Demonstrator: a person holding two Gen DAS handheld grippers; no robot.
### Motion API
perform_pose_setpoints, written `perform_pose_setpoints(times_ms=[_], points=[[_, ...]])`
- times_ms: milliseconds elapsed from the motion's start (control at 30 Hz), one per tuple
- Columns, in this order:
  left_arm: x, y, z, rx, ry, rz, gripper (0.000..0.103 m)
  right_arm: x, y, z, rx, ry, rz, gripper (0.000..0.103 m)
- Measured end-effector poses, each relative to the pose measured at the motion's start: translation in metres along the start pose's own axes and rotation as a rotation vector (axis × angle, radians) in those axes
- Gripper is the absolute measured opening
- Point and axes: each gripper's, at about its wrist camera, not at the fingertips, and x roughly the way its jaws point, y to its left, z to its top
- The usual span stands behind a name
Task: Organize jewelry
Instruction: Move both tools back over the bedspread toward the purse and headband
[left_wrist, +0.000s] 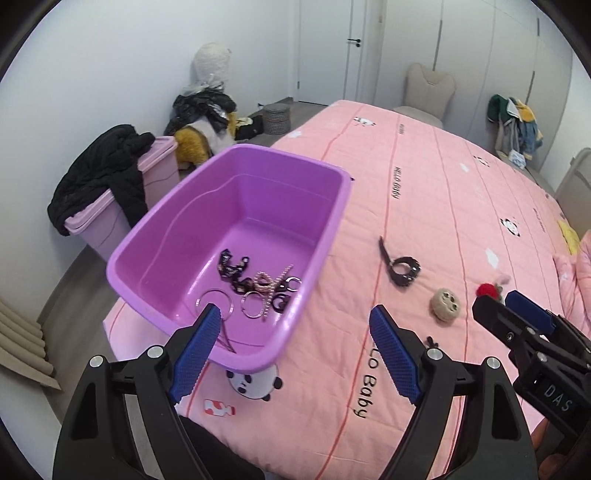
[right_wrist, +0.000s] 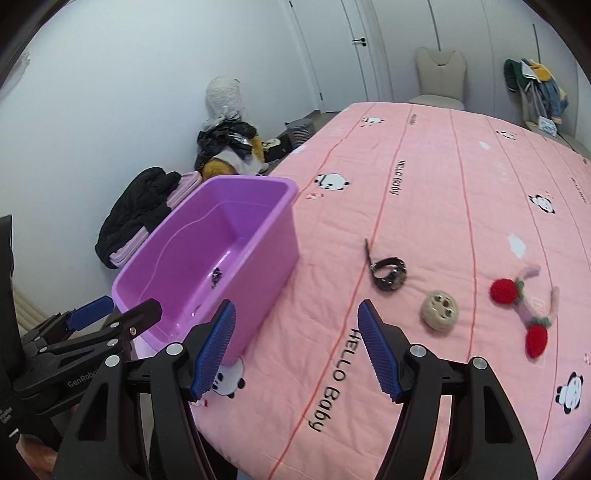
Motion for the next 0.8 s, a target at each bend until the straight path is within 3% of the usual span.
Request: perform_pose_setpoints(times_ms=[433,800], points=[[0.020,-0.066,-0.027,0.096,0.046,-0.081,0.083,-0.040,-0.092,-0.062,0.135,-0.014,-0.149,0.066],[0.060,-0.127,-0.055,0.146,0.117,-0.120,0.084,-0.047,-0.164,-0.089,0.212,-0.027,-0.255,0.066]])
